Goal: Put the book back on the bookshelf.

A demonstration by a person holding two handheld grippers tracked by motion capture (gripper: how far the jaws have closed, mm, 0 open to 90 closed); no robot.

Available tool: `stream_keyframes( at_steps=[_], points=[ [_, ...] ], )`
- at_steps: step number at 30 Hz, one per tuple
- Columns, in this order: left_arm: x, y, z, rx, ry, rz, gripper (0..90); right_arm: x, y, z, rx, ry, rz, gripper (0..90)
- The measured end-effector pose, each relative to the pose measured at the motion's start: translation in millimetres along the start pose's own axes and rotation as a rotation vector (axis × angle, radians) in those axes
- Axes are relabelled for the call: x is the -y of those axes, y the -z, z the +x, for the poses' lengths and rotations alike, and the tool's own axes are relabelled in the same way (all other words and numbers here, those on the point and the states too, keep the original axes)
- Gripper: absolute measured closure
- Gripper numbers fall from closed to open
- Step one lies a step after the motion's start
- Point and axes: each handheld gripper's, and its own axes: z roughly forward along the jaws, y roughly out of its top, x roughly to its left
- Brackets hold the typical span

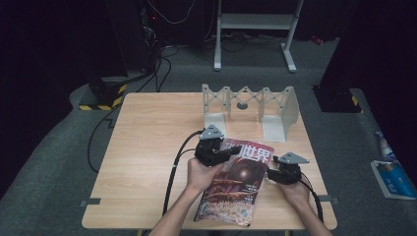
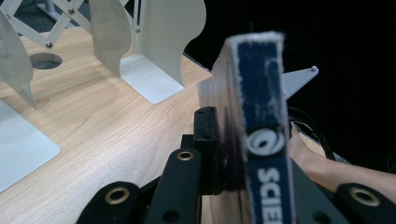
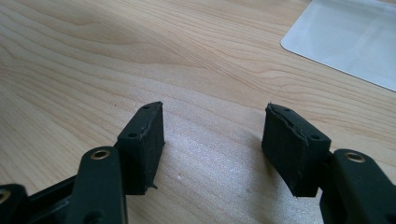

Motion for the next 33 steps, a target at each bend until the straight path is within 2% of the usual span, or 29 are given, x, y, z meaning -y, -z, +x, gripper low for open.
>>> stream_keyframes(
  at_steps=[9, 14, 22, 33],
  points=[
    [-10.5, 1.1, -3.7, -0.002, -0.015, 0.031, 83.7, 0.1, 0.2, 0.5, -0.003, 0.003, 0.000, 38.8],
    [-18.2, 5.7, -3.6, 0.000, -0.012, 0.016, 83.7, 0.1, 0.1, 0.5, -0.003, 0.005, -0.002, 38.8],
    [-33.2, 10.1, -4.0, -0.025, -0.041, 0.017, 83.6, 0.2, 0.2, 0.8, -0.005, 0.004, -0.001, 38.8],
    [-47.4, 9.1, -5.7, -0.048, -0.062, 0.036, 83.6, 0.3, 0.3, 1.1, -0.005, 0.005, -0.002, 38.8]
  ],
)
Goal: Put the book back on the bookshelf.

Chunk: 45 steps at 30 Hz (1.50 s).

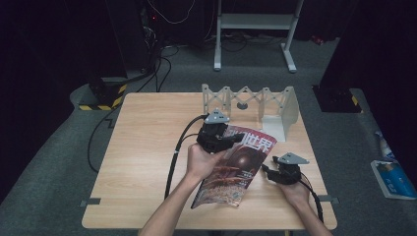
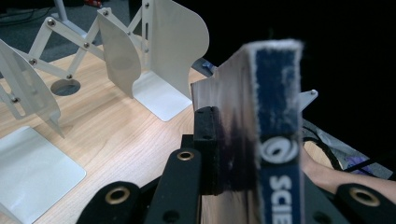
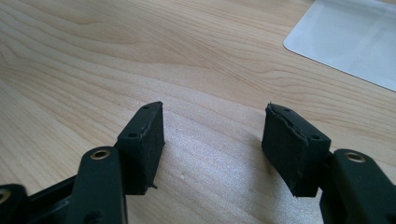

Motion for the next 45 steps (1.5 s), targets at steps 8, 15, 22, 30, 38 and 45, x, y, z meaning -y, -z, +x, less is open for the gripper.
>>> stream_keyframes(
  at_steps=[8, 15, 22, 30, 38, 45],
  points=[
    [-8.6, -1.0, -1.1, -0.018, -0.017, 0.027, 83.6, 0.5, 0.9, 0.7, 0.008, 0.002, -0.001, 38.6],
    [-17.1, -0.7, -0.9, -0.027, -0.024, 0.045, 83.7, 0.7, 1.2, 0.8, 0.010, 0.004, -0.001, 38.6],
    [-25.4, -0.3, -2.6, -0.037, -0.038, 0.064, 83.6, 0.7, 1.4, 0.9, 0.007, -0.005, 0.002, 38.7],
    [-33.1, 1.1, 0.4, -0.053, -0.042, 0.082, 83.6, 0.9, 1.6, 0.8, 0.007, -0.002, 0.002, 38.7],
    [-41.6, 3.0, 3.0, -0.078, -0.052, 0.100, 83.6, 0.9, 1.6, 0.9, 0.007, -0.003, 0.002, 38.7],
    [-51.2, 7.6, 5.5, -0.089, -0.054, 0.118, 83.5, 1.0, 1.6, 0.8, 0.007, -0.002, 0.002, 38.7]
  ],
)
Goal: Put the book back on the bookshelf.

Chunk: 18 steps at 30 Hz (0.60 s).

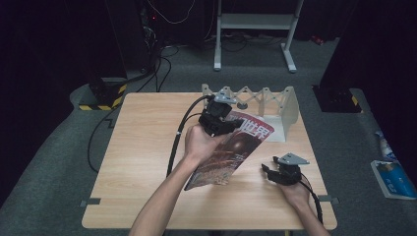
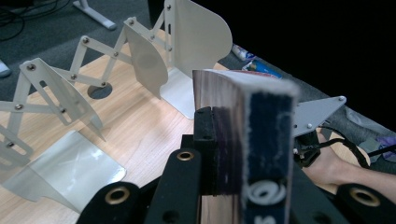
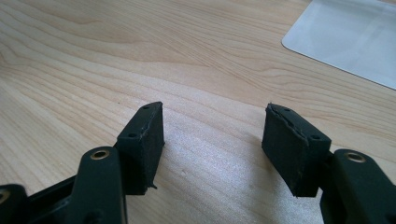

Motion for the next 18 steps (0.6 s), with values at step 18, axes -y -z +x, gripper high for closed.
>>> stream_keyframes(
  at_steps=[18],
  points=[
    [-21.8, 10.8, 8.7, -0.031, -0.014, 0.072, 83.3, 0.0, -0.1, -0.3, 0.000, 0.001, -0.001, 38.7]
  ],
)
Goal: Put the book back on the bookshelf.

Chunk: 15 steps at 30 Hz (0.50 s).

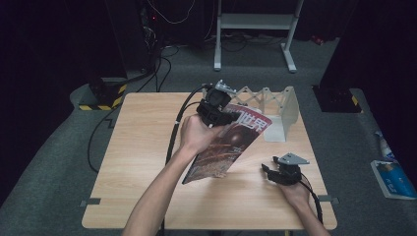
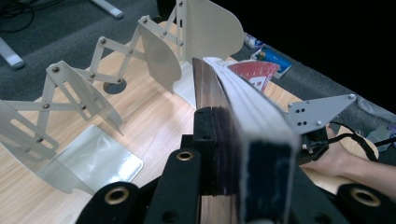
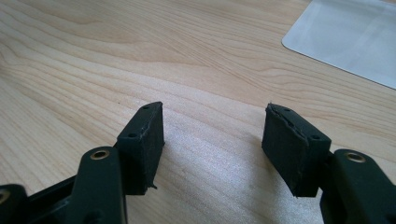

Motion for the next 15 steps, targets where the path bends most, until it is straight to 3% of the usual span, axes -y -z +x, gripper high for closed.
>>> stream_keyframes(
  at_steps=[7, 15],
  points=[
    [-6.3, 2.2, 4.7, -0.009, -0.007, 0.044, 83.1, 0.0, -0.1, 0.1, -0.001, -0.003, 0.000, 38.7],
    [-10.0, -1.3, 14.2, 0.003, 0.017, 0.071, 82.9, 0.0, -0.1, -0.1, -0.001, 0.000, 0.001, 38.7]
  ],
)
